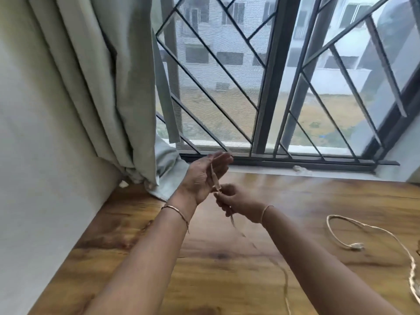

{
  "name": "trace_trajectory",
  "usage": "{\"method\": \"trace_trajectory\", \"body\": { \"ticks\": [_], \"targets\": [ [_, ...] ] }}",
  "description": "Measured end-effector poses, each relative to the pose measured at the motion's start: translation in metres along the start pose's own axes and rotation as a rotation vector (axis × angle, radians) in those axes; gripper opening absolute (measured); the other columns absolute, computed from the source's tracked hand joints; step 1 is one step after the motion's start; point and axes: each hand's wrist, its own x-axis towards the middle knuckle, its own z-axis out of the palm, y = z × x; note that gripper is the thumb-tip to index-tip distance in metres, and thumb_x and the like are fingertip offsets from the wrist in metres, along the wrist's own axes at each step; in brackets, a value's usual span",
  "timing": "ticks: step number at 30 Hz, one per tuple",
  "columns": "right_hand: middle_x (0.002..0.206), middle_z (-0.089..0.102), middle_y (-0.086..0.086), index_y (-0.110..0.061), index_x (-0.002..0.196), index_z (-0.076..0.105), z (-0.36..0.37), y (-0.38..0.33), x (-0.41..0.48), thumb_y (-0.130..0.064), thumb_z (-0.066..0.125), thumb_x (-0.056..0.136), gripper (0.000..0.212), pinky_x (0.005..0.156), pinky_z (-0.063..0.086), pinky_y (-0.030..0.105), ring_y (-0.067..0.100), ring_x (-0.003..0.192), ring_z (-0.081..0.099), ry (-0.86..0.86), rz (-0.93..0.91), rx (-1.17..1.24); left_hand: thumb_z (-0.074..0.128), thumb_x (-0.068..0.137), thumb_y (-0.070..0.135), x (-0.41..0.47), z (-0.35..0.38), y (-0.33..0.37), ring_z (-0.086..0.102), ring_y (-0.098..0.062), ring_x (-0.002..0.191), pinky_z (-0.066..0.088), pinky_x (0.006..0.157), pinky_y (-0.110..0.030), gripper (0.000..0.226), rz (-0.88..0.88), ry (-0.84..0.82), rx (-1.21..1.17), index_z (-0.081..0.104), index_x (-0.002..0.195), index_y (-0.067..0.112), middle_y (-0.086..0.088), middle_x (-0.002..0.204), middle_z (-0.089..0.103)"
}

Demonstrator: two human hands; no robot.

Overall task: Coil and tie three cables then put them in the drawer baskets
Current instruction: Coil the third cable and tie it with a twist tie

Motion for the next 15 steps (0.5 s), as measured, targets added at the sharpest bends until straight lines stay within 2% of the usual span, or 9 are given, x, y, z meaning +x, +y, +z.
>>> {"method": "trace_trajectory", "body": {
  "ticks": [4,7,11,15],
  "targets": [
    [0.064,0.052,0.001,-0.001,0.1,0.062,0.011,-0.027,0.002,-0.016,0.051,0.097,0.019,0.04,0.038,0.018,0.009,0.047,0.044,-0.125,0.028,-0.282,0.038,0.101,0.013,-0.007,-0.024,0.012,0.07,-0.021,0.093,0.057,0.083,-0.03,0.027,0.047,0.037,0.097,0.057,0.115,-0.001,-0.009,0.1,0.073],
    [0.064,0.052,0.001,0.01,0.112,0.057,0.018,-0.047,0.002,-0.012,0.049,0.096,0.028,0.039,0.037,0.016,0.01,0.049,0.044,-0.204,0.074,-0.479,0.038,0.102,0.013,-0.01,-0.036,0.017,0.071,-0.021,0.09,0.058,0.078,-0.029,0.025,0.053,0.054,0.119,0.056,0.115,0.001,-0.008,0.101,0.073],
    [0.065,0.053,0.001,0.004,0.117,0.056,0.03,-0.064,0.002,-0.01,0.049,0.096,0.026,0.038,0.039,0.015,0.011,0.049,0.045,-0.315,0.143,-0.657,0.037,0.102,0.01,-0.01,-0.045,0.022,0.073,-0.021,0.08,0.059,0.07,-0.029,0.02,0.041,0.075,0.124,0.053,0.108,0.0,-0.01,0.089,0.075],
    [0.066,0.056,-0.001,-0.001,0.116,0.059,0.038,-0.07,0.005,-0.011,0.049,0.095,0.025,0.038,0.042,0.015,0.012,0.047,0.045,-0.335,0.142,-0.863,0.039,0.102,0.012,-0.009,-0.06,0.026,0.073,-0.021,0.079,0.057,0.079,-0.036,0.021,-0.006,0.08,0.194,0.056,0.104,0.001,-0.01,0.075,0.073]
  ]
}}
